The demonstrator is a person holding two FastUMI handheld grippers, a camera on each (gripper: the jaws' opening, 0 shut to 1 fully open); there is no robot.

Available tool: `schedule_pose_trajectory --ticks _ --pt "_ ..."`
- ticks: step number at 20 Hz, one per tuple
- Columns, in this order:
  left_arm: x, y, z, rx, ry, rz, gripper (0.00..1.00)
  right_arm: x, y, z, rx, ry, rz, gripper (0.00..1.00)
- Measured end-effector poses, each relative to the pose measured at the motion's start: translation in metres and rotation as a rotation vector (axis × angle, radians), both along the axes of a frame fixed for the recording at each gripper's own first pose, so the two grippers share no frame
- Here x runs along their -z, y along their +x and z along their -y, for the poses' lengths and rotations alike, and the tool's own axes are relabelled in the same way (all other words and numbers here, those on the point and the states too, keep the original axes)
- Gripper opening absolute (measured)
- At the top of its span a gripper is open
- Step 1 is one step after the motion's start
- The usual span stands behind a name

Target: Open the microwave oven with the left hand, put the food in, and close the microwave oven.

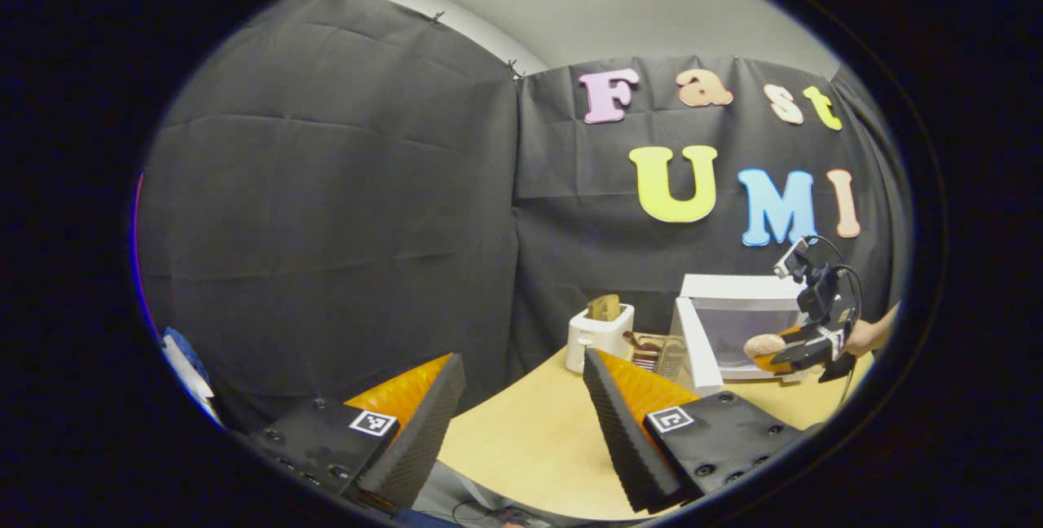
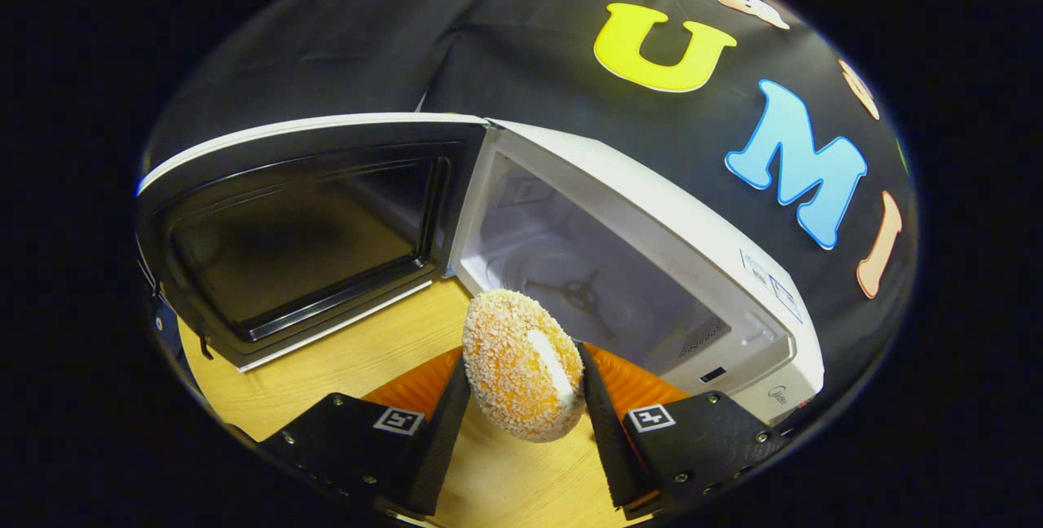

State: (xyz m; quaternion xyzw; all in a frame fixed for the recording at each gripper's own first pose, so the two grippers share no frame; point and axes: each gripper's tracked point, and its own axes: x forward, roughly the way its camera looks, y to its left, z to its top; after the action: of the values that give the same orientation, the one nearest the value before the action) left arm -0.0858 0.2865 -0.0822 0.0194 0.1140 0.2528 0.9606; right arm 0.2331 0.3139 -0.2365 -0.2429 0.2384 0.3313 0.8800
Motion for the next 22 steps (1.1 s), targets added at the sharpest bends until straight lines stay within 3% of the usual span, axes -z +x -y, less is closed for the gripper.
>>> schedule_pose_trajectory --ticks 16,22 --pt "0.041 -0.022 0.007 -0.098 -0.032 -0.122 0.96 0.058 0.07 -0.037 0.023 -0.088 0.136 0.76" --pt "0.075 -0.03 0.019 -0.116 -0.069 -0.205 0.96 0.08 0.105 -0.049 0.086 -0.109 0.133 0.76"
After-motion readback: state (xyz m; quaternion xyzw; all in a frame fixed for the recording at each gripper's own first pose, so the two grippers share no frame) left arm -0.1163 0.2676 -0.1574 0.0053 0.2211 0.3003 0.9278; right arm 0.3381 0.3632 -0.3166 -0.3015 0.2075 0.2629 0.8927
